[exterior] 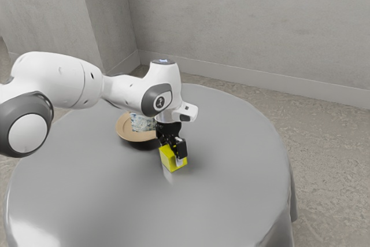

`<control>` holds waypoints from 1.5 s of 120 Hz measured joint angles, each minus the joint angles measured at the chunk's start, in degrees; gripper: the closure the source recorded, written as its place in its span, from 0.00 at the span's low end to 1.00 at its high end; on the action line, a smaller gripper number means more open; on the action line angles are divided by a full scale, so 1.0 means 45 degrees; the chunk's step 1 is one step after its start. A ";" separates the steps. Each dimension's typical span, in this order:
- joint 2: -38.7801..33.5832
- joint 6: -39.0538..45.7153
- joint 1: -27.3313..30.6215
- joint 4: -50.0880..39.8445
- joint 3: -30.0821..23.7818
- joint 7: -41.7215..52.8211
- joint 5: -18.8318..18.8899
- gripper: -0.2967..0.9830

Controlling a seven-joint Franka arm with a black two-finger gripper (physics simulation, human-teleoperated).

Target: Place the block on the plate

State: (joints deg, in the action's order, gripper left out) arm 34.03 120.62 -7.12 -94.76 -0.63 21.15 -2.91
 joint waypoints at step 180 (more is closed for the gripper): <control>0.0240 0.0028 0.2211 0.2520 0.0841 0.0743 0.1228 0.36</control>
State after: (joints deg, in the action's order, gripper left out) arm 35.11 120.75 2.83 -83.42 3.16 24.49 2.62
